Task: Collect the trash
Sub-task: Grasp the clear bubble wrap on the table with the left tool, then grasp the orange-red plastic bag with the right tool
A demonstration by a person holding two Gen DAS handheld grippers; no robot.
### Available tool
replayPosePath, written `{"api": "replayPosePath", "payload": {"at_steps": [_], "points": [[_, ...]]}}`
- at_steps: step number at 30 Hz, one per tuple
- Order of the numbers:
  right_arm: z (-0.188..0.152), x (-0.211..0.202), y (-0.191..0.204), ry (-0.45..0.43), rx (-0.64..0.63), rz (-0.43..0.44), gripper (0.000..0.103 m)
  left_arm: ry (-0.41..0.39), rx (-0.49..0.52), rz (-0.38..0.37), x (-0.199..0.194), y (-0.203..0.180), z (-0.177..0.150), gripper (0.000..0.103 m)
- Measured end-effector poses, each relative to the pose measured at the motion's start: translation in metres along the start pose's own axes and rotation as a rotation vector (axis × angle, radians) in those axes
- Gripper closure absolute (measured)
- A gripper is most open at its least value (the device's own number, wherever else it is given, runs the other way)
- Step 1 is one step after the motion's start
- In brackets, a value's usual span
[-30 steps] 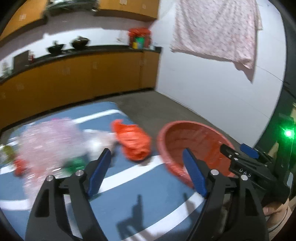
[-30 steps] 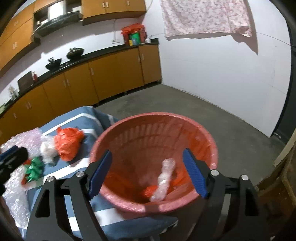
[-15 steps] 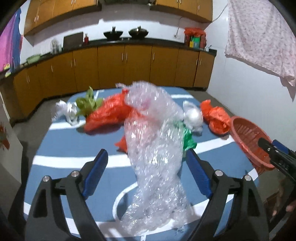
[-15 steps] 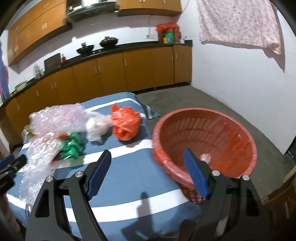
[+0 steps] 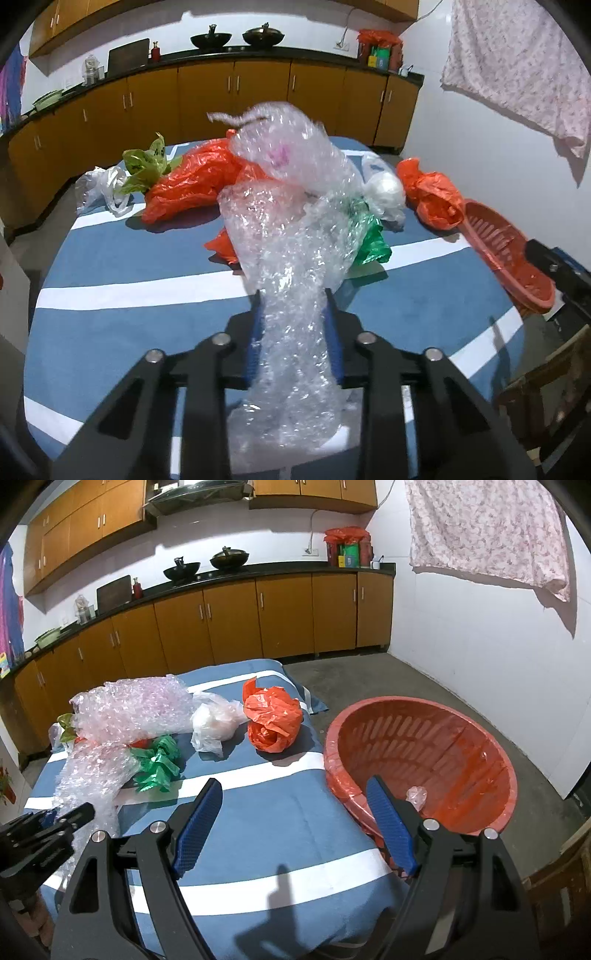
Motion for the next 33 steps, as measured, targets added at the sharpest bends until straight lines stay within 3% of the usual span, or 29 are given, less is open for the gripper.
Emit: {"api": "replayPosePath", "payload": {"at_steps": [6,13,23,33], "points": [[0.001,0.009,0.007,0.009,0.002,0.015,0.023,-0.073,0.026,0.0,-0.029,0.014,0.005,0.078],[0.004,0.02,0.016,0.014,0.006,0.027,0.023,-0.12,-0.03,0.062,-0.048,0.055,0.01,0.078],[0.033,0.064,0.019,0.027,0.044,0.02,0.024,-0.128,-0.128,0.154,-0.039,0.11,0.025,0.078],[0.055,0.125,0.026,0.083,0.017,-0.005,0.024,-0.139,-0.127,0.173,-0.025,0.123,0.047,0.078]]}}
Point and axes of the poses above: each gripper's, at about its wrist camera, not at the fingertips, and x roughly the way its jaws point, y to its left, z to its top, the point moved 7 cm from there along x, roughly the way its jaws point, and after that the axes turned 2 degrees about -z, right-handed, at the moved point
